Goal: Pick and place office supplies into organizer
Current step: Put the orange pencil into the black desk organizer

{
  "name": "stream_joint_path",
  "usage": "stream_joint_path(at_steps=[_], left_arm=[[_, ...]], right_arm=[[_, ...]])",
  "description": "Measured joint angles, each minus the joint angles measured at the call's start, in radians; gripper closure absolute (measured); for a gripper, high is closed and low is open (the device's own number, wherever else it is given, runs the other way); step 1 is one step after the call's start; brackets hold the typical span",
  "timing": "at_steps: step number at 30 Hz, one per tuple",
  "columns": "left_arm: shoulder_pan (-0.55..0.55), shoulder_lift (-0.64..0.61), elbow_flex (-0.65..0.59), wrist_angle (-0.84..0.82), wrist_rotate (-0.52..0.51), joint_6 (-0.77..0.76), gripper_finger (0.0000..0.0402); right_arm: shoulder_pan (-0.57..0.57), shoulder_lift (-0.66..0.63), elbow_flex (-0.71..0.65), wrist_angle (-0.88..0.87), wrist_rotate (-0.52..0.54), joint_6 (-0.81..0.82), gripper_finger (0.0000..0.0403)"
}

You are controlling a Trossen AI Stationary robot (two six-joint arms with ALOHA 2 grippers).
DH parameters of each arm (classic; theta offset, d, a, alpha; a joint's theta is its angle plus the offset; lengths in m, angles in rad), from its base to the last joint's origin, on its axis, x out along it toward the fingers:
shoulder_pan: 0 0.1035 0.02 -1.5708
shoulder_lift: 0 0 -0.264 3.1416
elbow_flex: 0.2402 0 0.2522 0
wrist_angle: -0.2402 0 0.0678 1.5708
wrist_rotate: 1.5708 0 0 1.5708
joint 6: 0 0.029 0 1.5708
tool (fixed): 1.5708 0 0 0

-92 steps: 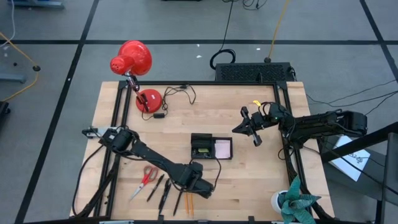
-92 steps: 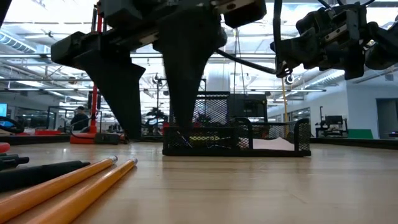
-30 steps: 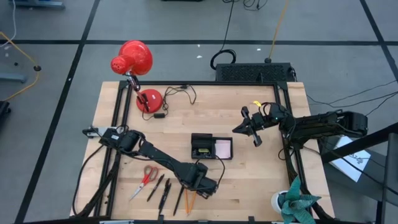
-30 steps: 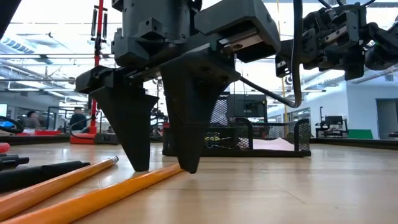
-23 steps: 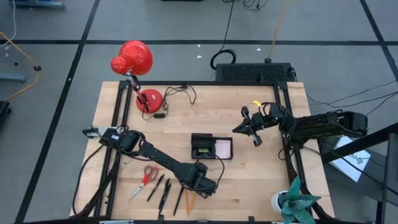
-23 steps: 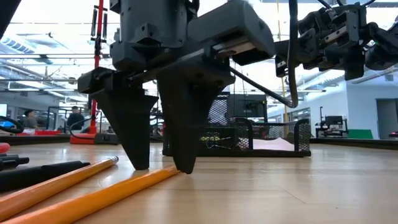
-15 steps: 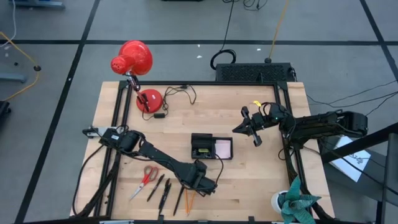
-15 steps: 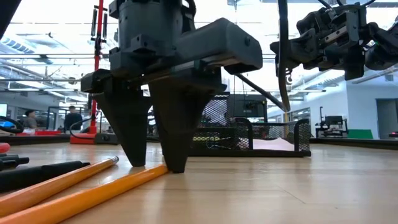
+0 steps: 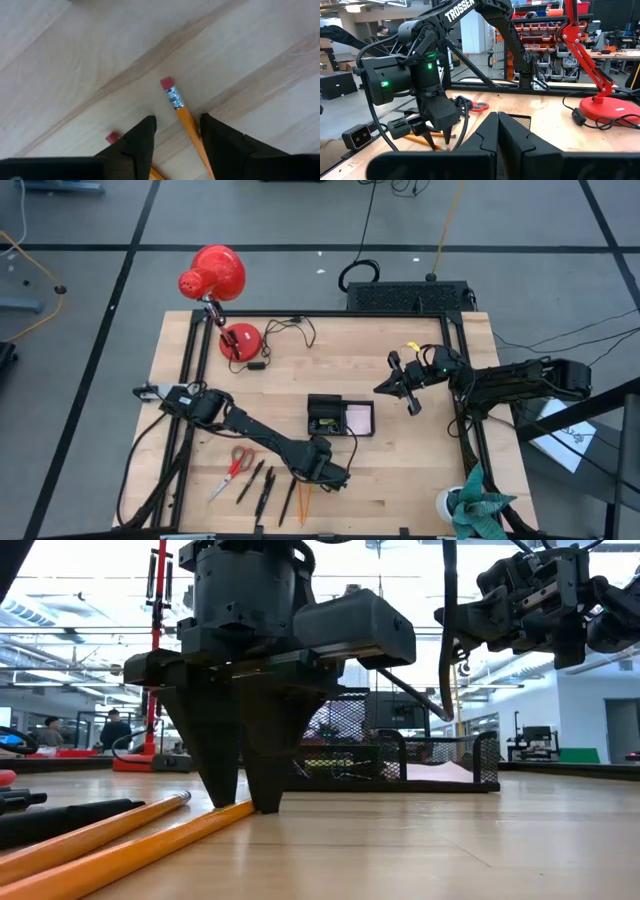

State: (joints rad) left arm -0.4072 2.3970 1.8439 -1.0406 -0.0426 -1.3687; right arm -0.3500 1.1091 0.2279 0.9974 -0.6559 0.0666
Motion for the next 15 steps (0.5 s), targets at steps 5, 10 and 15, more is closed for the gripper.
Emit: stream_joint_path(at_steps=[5,10,15], left_arm=[[0.007,0.000,-0.001,0.000,0.050,0.000,0.0268],[0.022,0.000,-0.001,0.000,0.066,0.025,0.0274],[0.034,0.000,-0.001,0.000,0.082,0.050,0.0275]], right_arm=[[0.000,0.000,0.000,0.000,0.000,0.000,0.0401],[0.000,0.000,0.000,0.000,0.000,0.000,0.0401],[0.000,0.000,0.000,0.000,0.000,0.000,0.0401]])
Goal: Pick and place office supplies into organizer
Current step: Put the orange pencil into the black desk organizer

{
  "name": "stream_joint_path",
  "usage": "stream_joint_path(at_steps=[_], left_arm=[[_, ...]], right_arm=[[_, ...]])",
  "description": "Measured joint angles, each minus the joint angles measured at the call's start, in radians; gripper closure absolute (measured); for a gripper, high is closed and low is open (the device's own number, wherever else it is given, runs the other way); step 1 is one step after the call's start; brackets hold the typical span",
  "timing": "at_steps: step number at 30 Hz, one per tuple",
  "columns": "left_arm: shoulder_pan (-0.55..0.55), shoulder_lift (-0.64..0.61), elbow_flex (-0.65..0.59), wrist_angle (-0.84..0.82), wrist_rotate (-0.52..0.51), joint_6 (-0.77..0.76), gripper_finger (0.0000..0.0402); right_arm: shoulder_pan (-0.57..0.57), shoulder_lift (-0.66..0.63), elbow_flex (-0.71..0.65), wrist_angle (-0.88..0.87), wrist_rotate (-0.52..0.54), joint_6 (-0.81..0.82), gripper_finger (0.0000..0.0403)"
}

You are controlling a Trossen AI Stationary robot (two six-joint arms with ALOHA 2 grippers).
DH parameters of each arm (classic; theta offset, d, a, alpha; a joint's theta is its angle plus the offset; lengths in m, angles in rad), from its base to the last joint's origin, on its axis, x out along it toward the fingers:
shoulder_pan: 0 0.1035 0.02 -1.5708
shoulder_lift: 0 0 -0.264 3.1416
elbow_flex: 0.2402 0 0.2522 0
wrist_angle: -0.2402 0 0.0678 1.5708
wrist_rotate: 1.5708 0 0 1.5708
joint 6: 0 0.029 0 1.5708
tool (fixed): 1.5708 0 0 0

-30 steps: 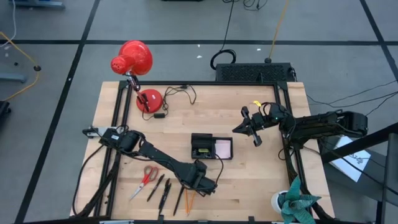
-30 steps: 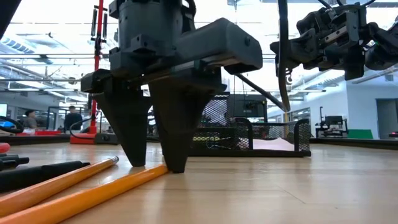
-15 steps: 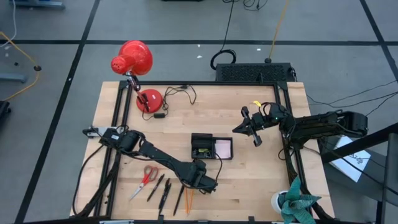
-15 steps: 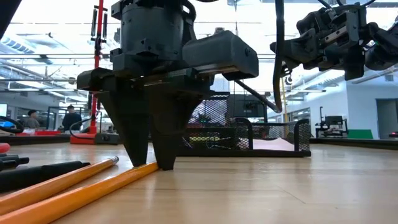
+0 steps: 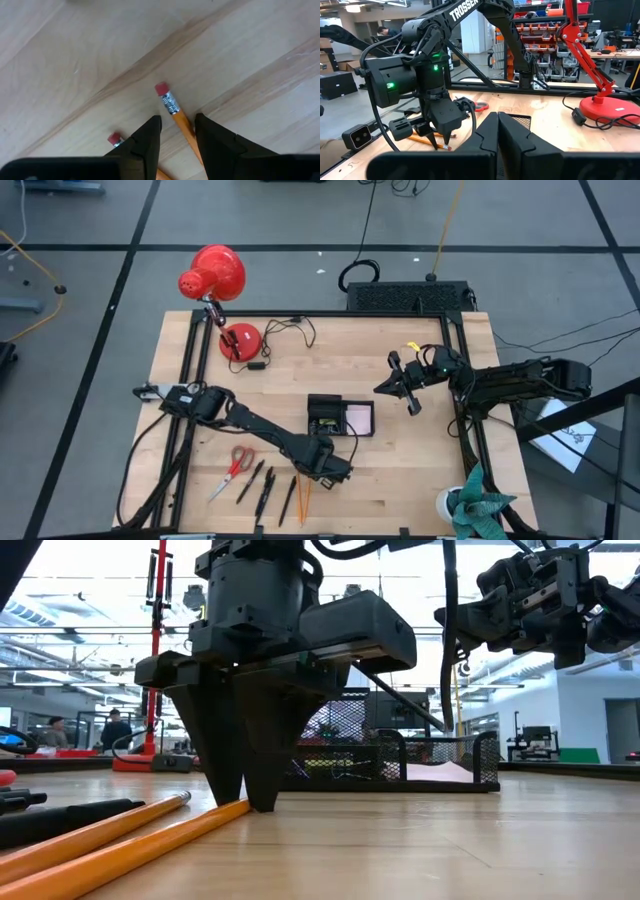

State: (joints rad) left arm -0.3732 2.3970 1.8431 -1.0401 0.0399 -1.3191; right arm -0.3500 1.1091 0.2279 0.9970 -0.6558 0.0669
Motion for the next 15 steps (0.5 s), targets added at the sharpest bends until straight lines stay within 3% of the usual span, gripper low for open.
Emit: stream_joint_path(at_steps=[15], left_arm=[[0.023,0.011,0.037,-0.024,0.028,-0.086,0.0275]], right_arm=[[0.000,0.000,0.000,-0.008,0.000,0.007,0.0401]])
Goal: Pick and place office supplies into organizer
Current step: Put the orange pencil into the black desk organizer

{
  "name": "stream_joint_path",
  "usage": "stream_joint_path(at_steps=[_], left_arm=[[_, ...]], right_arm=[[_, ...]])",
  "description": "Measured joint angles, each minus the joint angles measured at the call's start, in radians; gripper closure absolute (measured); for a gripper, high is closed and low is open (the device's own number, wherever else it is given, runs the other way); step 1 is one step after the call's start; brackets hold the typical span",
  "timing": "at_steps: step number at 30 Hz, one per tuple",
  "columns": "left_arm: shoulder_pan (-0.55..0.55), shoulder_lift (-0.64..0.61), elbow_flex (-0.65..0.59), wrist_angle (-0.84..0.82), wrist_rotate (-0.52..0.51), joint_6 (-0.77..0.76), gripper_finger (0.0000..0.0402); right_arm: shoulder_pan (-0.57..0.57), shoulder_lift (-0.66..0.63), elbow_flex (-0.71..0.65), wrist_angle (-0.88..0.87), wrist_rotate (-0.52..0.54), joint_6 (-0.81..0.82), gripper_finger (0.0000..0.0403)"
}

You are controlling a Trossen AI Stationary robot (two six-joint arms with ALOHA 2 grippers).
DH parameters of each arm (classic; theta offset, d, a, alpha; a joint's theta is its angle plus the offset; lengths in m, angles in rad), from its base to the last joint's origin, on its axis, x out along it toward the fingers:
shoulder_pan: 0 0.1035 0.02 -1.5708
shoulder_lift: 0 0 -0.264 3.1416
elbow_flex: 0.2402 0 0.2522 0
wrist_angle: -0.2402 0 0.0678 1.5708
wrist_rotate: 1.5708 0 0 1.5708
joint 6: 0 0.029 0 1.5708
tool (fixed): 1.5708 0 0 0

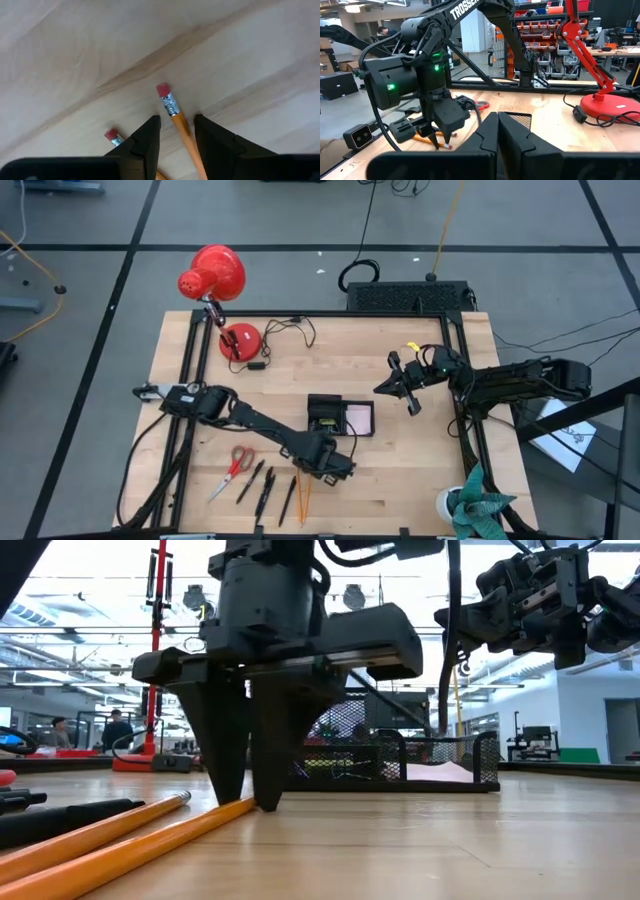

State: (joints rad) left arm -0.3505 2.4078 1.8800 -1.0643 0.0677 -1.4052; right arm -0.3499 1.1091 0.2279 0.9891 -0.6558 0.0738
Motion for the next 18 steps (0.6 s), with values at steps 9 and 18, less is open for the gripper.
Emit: stream_joint_path(at_steps=[9,18], left_arm=[[0.003,0.004,0.013,-0.006,-0.040,-0.199,0.0275],[-0.011,0.004,0.011,-0.011,-0.091,-0.192,0.0275]], right_arm=[[0.000,0.000,0.000,0.000,0.000,0.006,0.0401],[0.000,0.000,0.000,0.000,-0.002,0.011,0.0401]])
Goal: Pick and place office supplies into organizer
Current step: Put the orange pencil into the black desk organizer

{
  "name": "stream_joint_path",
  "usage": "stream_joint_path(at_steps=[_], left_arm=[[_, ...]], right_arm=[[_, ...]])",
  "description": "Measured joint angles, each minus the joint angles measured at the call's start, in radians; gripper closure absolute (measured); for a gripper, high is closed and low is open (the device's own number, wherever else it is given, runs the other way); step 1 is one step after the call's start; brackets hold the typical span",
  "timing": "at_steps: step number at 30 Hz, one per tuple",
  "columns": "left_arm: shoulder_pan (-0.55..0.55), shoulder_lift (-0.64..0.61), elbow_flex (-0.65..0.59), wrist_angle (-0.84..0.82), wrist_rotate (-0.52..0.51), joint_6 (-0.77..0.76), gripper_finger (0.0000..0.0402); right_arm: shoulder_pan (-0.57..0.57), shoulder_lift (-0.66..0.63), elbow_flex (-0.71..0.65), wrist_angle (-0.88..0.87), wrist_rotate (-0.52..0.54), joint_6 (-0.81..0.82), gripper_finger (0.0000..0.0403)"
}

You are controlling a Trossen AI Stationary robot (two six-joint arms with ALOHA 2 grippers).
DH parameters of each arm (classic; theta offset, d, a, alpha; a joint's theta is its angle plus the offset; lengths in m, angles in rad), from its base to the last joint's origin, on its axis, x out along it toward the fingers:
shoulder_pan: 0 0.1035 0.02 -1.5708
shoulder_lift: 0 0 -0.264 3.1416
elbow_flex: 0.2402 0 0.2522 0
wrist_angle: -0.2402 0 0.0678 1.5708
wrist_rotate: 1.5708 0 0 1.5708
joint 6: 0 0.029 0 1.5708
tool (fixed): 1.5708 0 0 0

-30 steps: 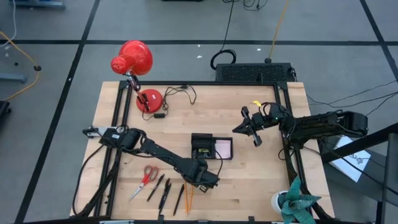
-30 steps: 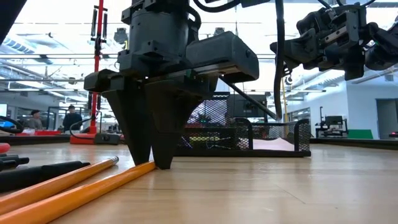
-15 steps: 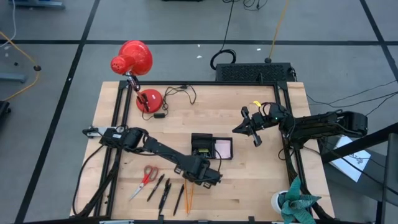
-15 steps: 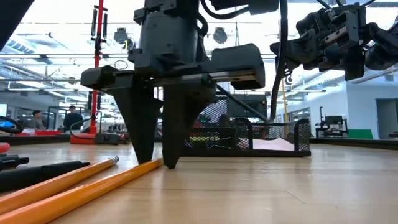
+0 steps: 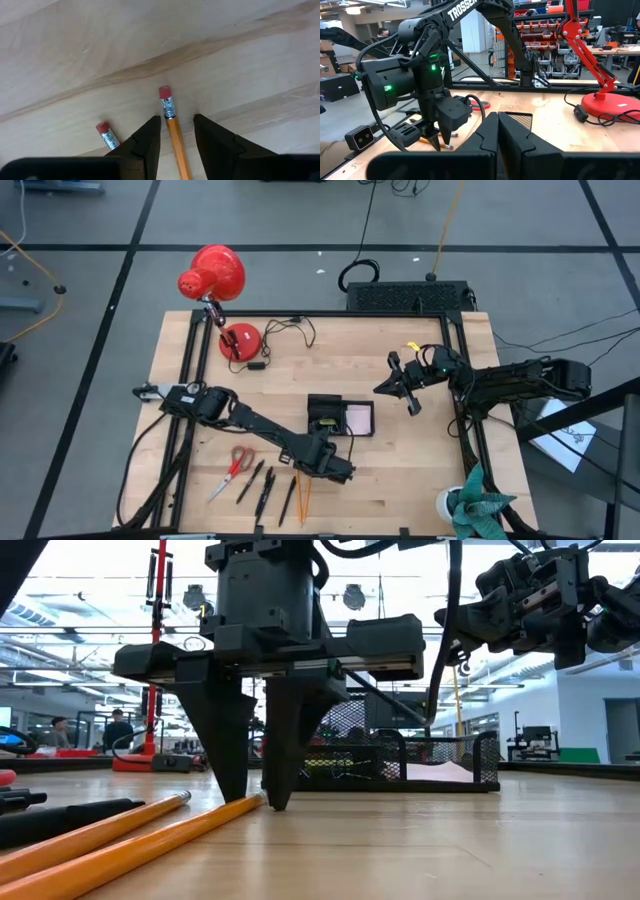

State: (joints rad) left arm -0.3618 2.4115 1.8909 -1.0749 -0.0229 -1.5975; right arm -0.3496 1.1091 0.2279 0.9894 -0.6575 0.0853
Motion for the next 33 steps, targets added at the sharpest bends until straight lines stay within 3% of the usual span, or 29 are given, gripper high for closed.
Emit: stream_joint_path(at_steps=[5,13,27,33], left_arm=[[-0.005,0.000,-0.001,0.000,-0.010,0.018,0.0275],[-0.040,0.000,-0.002,0.005,-0.108,-0.012,0.0275],[-0.043,0.013,-0.001,0.010,-0.101,0.000,0.0276],[-0.042,0.013,0.000,-0.004,-0.084,0.025,0.0325]], right_arm=[[0.000,0.000,0.000,0.002,0.000,0.000,0.0401],[0.000,0.000,0.000,0.005,0.000,0.000,0.0401],[0.000,0.000,0.000,0.004,0.001,0.000,0.0401],[0.000,0.000,0.000,0.004,0.001,-0.002,0.0401]])
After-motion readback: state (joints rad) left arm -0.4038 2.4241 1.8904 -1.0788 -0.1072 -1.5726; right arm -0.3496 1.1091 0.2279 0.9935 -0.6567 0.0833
